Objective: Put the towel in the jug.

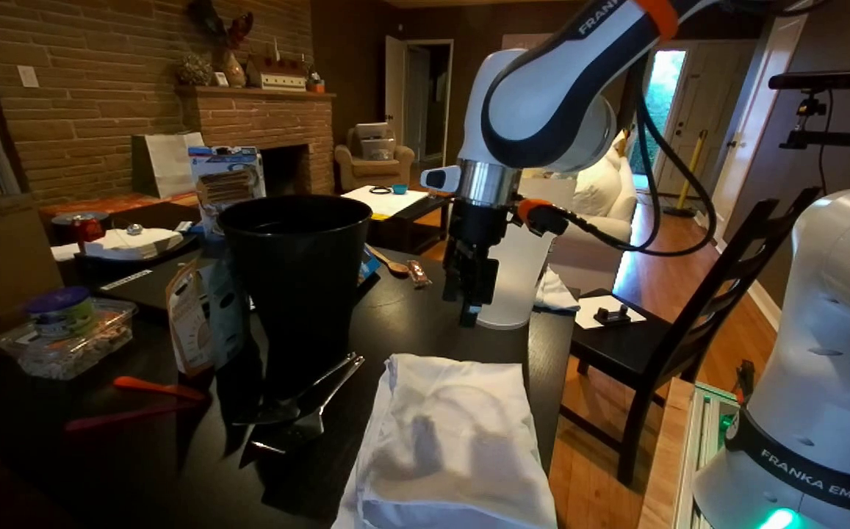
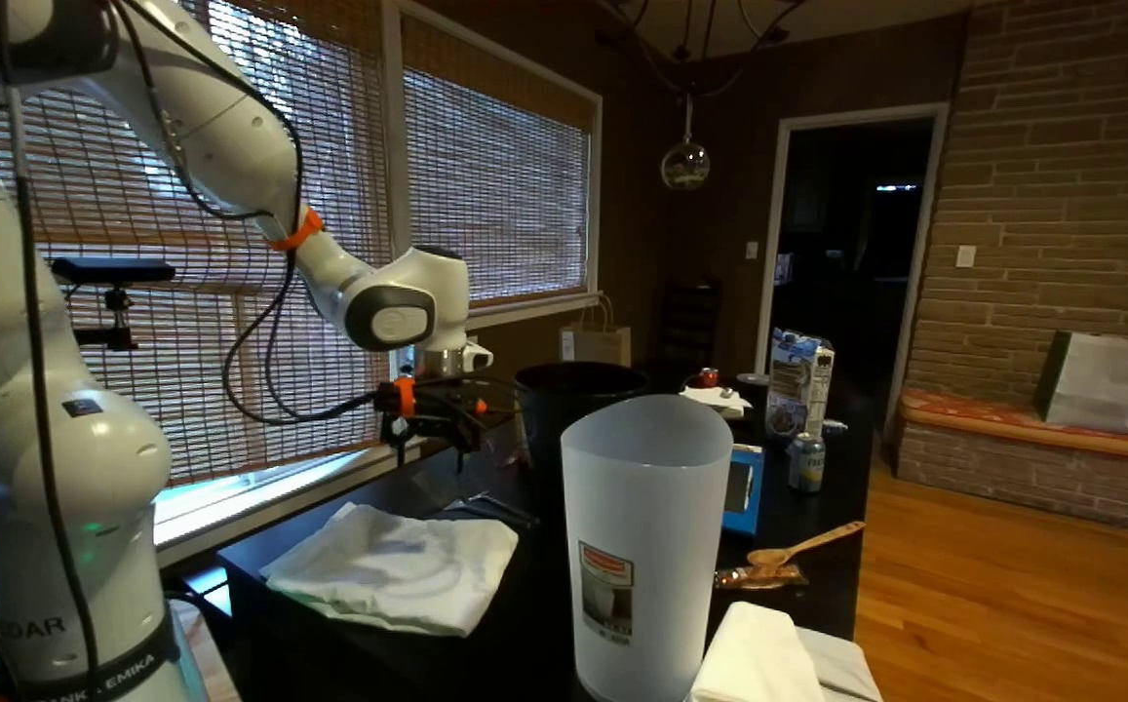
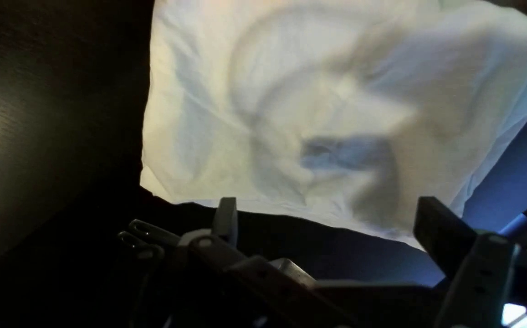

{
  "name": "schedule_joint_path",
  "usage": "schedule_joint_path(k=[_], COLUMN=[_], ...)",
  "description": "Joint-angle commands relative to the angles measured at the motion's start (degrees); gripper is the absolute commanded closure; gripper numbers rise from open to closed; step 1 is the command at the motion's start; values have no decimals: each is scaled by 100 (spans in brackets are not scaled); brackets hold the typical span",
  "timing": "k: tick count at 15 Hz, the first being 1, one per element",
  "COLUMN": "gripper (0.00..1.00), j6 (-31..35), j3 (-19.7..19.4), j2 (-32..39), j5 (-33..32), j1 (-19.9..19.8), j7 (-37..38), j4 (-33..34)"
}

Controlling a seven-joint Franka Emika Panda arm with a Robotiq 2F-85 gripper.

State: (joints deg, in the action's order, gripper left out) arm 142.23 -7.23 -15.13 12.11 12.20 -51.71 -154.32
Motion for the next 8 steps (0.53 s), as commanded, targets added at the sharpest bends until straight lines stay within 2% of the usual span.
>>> schedule_joint_path(k=[1, 8], gripper=[0, 0], j6=[112, 324], j3=[114, 96], j2=[166, 693], j5=[58, 145], j1=[-162, -303], j7=[-121, -204], j4=[7, 175])
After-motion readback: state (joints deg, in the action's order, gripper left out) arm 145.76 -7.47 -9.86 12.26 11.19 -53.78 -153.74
